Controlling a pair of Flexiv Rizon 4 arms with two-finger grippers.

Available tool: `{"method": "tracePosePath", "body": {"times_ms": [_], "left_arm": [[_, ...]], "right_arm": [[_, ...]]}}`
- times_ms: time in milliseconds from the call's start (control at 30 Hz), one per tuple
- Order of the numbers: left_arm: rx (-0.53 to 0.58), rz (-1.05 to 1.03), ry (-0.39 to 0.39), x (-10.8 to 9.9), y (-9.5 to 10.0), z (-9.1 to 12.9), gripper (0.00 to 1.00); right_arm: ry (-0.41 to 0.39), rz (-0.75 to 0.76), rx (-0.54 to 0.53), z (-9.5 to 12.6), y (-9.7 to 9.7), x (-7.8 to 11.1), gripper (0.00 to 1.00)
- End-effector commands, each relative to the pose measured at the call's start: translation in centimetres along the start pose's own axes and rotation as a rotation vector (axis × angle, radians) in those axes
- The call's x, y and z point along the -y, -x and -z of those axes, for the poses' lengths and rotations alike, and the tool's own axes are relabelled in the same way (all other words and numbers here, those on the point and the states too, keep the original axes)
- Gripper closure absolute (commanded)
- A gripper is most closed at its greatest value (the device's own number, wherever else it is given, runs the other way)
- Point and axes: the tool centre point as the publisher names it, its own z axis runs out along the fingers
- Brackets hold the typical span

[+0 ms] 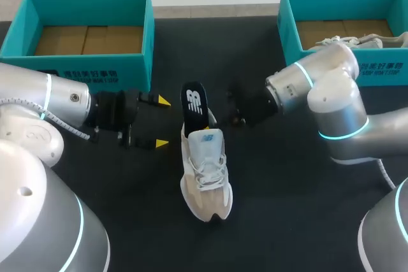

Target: Take the shoe out of the shoebox, open the shoe tongue, remove and reinsert the insole, then place the shoe into the shoebox

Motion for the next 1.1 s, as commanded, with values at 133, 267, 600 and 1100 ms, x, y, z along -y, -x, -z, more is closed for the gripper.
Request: {"method": "tracePosePath", "body": {"times_ms": [133, 267, 600, 1100], "left_arm": [[-0.002, 0.000, 0.003, 0.0, 0.0, 0.0, 0.00], [-0.002, 0.000, 0.003, 0.0, 0.0, 0.0, 0.00], [-0.002, 0.000, 0.003, 0.0, 0.0, 0.0, 0.00], [-0.002, 0.000, 0.003, 0.0, 0.0, 0.0, 0.00]], "right_arm": [[0.018, -0.025, 0.006, -1.3, -0.9, 1.7, 1.00], [0.014, -0.008, 0.034, -0.5, -0.7, 1.0, 0.98], [-0.013, 0.047, 0.081, 1.6, -0.2, -1.4, 0.86], [-0.031, 0.033, 0.043, 1.5, 0.6, -2.0, 1.00]]}}
